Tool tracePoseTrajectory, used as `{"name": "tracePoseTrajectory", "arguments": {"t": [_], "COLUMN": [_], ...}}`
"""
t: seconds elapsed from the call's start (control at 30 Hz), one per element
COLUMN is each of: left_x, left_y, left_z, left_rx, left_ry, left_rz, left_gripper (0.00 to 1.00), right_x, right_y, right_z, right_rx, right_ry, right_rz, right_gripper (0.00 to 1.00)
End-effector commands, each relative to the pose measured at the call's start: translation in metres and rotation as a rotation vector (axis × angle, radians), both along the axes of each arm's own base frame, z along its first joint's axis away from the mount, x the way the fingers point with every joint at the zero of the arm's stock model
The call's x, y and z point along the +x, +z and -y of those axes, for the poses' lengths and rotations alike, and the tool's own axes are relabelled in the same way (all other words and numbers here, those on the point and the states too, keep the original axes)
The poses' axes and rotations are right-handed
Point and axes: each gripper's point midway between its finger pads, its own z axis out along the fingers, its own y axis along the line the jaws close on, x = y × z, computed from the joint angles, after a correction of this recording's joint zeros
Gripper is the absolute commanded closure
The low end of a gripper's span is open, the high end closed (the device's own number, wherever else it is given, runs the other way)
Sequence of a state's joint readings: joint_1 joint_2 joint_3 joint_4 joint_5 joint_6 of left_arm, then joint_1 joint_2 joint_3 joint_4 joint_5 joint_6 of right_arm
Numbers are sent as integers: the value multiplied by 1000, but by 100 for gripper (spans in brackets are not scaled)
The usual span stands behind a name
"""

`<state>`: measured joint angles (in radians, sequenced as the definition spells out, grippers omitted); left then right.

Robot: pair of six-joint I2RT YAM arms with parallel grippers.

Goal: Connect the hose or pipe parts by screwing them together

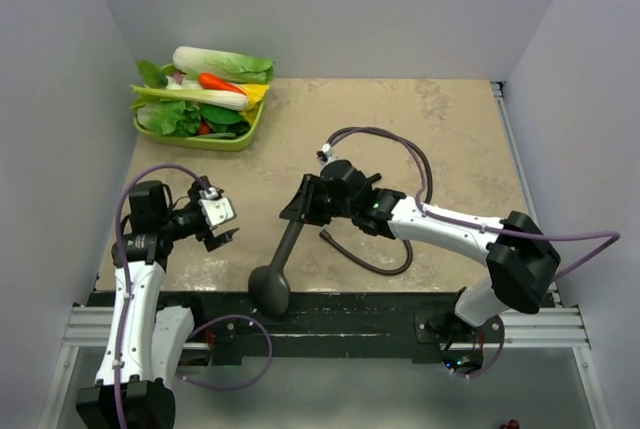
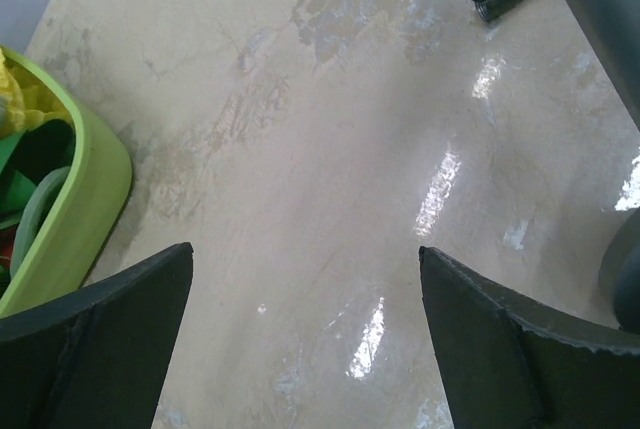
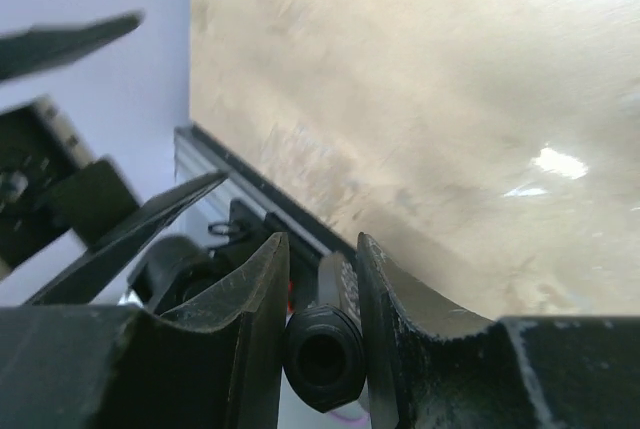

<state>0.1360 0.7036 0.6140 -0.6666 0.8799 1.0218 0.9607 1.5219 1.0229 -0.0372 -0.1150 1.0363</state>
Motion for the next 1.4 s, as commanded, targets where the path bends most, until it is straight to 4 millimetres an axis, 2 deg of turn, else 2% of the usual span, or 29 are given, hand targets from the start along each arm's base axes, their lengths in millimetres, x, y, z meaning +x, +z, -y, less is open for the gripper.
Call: {"name": "tracePoseTrajectory", "arguments": {"t": [0.0,0.07,0.1,0.13,0.17,0.2,0.23,0.33,0.4,0.43,0.47,0.53,0.57,0.6,0.63,0.67,0.7,0.73,0.77,0.83,0.87,1.0,1.07,1.13,1.17,1.27,1.37], "left_x": [14,13,10,8,7,5,3,-4,-5,-4,-4,5,3,11,11,10,21,23,26,35,42,55,57,57,57,44,40], "left_y": [48,59,62,65,71,75,76,75,66,62,48,47,33,35,23,20,25,16,18,11,19,12,3,-4,-8,-12,-18], "left_z": [7,10,13,15,17,18,20,24,25,24,25,22,26,26,28,38,37,40,50,51,52,41,41,44,46,62,63], "left_rx": [-54,-69,-88,-107,-118,-139,-148,-162,-163,-163,-169,-177,-179,-183,-183,-182,-178,-172,-174,-176,-195,-174,-153,-155,-159,-200,-194], "left_ry": [-21,-33,-46,-48,-50,-46,-50,-57,-45,-34,-23,21,12,32,35,4,47,52,27,72,76,152,156,154,153,81,76], "left_rz": [114,114,100,88,92,85,85,82,77,78,53,92,76,107,98,104,153,148,175,188,235,270,253,228,204,149,150], "left_gripper": [1,1,1,1,1,1,1,1,1,1,1,1,1,1,1,1,1,1,1,1,1,1,1,1,1,1,1], "right_x": [59,83,89,102,108,115,121,131,138,138,137,135,135,132,131,130,128,127,126,122,121,106,100,91,86,73,64], "right_y": [37,44,44,54,48,63,56,54,55,53,57,53,59,56,61,64,63,65,68,71,71,80,78,87,83,82,83], "right_z": [27,38,39,37,41,38,36,44,49,49,47,48,47,46,44,44,43,41,40,37,36,33,32,25,23,14,8], "right_rx": [62,61,51,49,3,15,-5,-36,-22,-16,21,42,82,90,125,141,149,171,188,218,222,246,254,301,301,323,352], "right_ry": [-203,-285,-299,-332,-372,-388,-403,-501,-569,-585,-602,-621,-636,-638,-640,-642,-640,-638,-635,-629,-630,-609,-606,-586,-582,-560,-542], "right_rz": [46,43,34,47,34,48,36,7,-4,-15,-36,-65,-79,-90,-100,-107,-112,-124,-130,-144,-147,-150,-161,-167,-176,-199,-219], "right_gripper": [100,100,100,100,100,100,100,100,100,100,100,100,100,100,100,100,100,100,100,100,100,100,100,100,100,100,100]}}
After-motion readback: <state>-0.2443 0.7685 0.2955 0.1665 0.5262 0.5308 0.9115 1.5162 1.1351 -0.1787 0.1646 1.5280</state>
